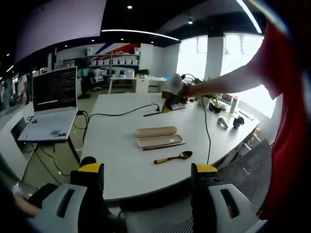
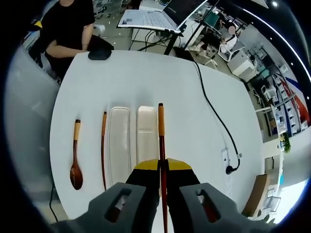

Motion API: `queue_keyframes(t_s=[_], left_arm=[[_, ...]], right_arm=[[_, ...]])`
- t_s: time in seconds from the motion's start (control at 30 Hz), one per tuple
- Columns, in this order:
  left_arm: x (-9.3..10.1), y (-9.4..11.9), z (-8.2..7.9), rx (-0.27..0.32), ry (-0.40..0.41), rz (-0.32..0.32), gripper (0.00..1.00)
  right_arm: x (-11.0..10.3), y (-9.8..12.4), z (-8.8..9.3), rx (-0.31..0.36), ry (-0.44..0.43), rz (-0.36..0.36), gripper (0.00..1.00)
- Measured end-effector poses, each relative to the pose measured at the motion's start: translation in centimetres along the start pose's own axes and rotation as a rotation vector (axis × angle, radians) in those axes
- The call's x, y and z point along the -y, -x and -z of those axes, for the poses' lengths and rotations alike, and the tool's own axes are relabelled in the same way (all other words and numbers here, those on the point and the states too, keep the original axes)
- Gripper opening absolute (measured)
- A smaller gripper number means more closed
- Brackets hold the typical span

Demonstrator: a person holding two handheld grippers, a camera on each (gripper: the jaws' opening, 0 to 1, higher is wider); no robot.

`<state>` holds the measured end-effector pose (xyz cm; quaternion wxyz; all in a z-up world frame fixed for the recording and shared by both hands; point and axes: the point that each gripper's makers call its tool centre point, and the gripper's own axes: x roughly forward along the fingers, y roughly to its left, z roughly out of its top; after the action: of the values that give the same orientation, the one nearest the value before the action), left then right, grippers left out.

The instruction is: Arrange the utensils inside the cutlery case until each visible utensil rests in its matching compartment.

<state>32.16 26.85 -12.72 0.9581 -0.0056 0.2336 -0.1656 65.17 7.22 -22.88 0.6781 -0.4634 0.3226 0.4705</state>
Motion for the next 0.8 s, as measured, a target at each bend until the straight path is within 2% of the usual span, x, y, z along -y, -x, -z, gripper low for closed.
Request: queue_keyframes(t_s=[0.2, 0.4, 0.53, 0.73, 0.8], left_arm=[[0.0, 0.3, -0.1, -0.001, -0.011, -0.004, 0.75], [-0.1, 0.7, 0.4, -0.013, -0.012, -0.011, 0.74], [-0.1, 0.8, 0.4, -0.011, -0.008, -0.015, 0.74], [0.1, 0.5, 0.4, -0.012, -0.005, -0.016, 0.74], [0.2, 0.3, 0.3, -0.012, -0.007, -0.016, 0.74]], right_arm=[[-0.5, -0.8, 0.6, -0.001, -0.044, -0.016, 0.0], [-1.1, -1.6, 1.1, -0.014, -0.022, -0.013, 0.0], [-1.5, -1.7, 1.1, -0.014, -0.037, -0.021, 0.0], [-1.0, -2.4, 1.1, -0.011, -0.043, -0.026, 0.0], [-0.7, -2.8, 0.9, 0.0, -0.069, -0.035, 0.0]])
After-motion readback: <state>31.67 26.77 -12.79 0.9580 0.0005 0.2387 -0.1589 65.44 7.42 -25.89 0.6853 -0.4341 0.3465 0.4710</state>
